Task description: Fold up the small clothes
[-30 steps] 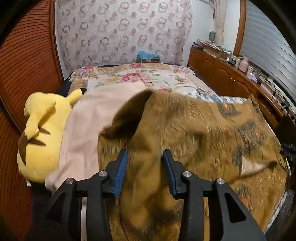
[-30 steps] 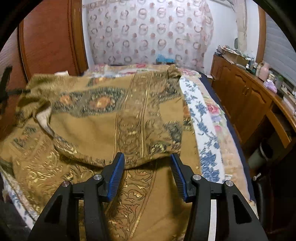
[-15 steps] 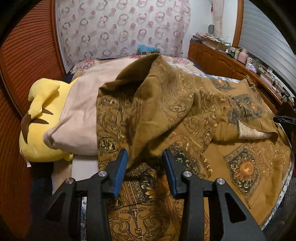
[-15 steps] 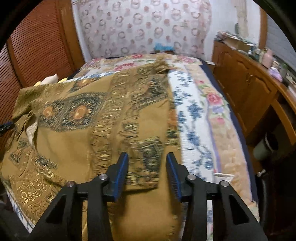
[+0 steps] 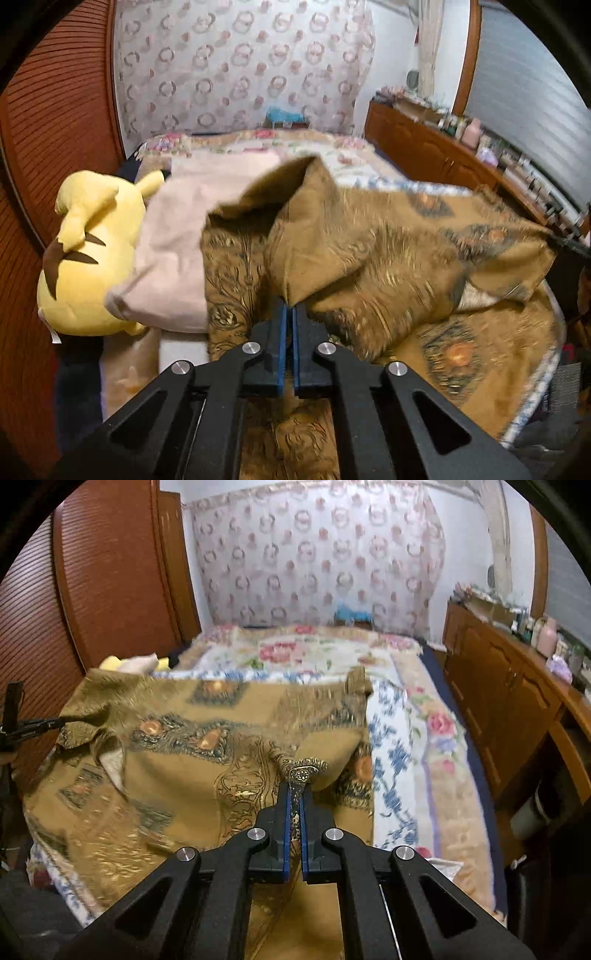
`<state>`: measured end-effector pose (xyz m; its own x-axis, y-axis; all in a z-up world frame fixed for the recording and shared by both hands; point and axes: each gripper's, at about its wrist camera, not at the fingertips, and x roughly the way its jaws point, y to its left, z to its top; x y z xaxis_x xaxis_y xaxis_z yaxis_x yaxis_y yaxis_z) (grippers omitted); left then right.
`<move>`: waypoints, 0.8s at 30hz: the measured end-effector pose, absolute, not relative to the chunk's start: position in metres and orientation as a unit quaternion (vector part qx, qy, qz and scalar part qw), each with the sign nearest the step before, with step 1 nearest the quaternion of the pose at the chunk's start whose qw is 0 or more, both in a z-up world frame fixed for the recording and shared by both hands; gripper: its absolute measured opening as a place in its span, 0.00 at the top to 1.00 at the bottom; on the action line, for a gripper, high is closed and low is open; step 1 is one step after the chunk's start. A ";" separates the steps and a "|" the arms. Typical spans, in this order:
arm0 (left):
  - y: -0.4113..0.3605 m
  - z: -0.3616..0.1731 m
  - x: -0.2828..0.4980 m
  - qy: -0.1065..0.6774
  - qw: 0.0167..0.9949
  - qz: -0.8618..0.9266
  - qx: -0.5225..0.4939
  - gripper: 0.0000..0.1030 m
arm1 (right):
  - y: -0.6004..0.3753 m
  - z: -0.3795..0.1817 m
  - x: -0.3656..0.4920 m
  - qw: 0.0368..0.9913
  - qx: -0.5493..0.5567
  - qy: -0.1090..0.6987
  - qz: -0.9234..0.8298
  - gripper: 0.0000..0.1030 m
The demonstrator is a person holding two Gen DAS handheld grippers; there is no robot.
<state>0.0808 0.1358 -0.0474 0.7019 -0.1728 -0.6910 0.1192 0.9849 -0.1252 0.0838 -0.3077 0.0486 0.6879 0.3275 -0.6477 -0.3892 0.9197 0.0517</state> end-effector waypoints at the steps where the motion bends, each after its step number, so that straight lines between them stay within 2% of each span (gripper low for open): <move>1: 0.139 -0.041 0.075 0.373 0.924 -0.080 -0.039 0.97 | -0.309 0.055 0.078 0.919 -0.048 0.338 0.195 0.97; 5: 0.153 -0.021 0.043 0.362 0.927 -0.085 -0.056 0.97 | -0.319 0.069 0.052 0.921 -0.056 0.334 0.194 0.97; 10: 0.147 -0.039 0.012 0.393 0.914 -0.091 -0.048 0.97 | -0.328 0.066 0.018 0.908 -0.055 0.357 0.210 0.97; 12: 0.146 -0.052 0.007 0.405 0.909 -0.092 -0.045 0.91 | -0.326 0.052 0.011 0.901 -0.065 0.376 0.207 0.97; 13: 0.146 -0.056 0.005 0.408 0.908 -0.087 -0.043 0.83 | -0.325 0.044 0.009 0.897 -0.069 0.386 0.206 0.95; 16: 0.149 -0.061 0.007 0.410 0.908 -0.079 -0.044 0.71 | -0.325 0.027 0.015 0.890 -0.076 0.408 0.190 0.84; 18: 0.151 -0.058 0.011 0.403 0.911 -0.073 -0.046 0.62 | -0.328 0.027 0.027 0.893 -0.072 0.406 0.178 0.71; 21: 0.149 -0.051 0.022 0.390 0.917 -0.076 -0.043 0.61 | -0.328 0.033 0.044 0.904 -0.061 0.387 0.171 0.61; 24: 0.147 -0.046 0.046 0.382 0.922 -0.062 -0.035 0.61 | -0.323 0.037 0.067 0.913 -0.052 0.369 0.168 0.61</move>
<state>0.0462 0.1470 -0.0455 0.7007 -0.1403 -0.6995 0.0875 0.9900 -0.1110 0.0668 -0.3235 0.0367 0.6710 0.2676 -0.6915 -0.3444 0.9384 0.0289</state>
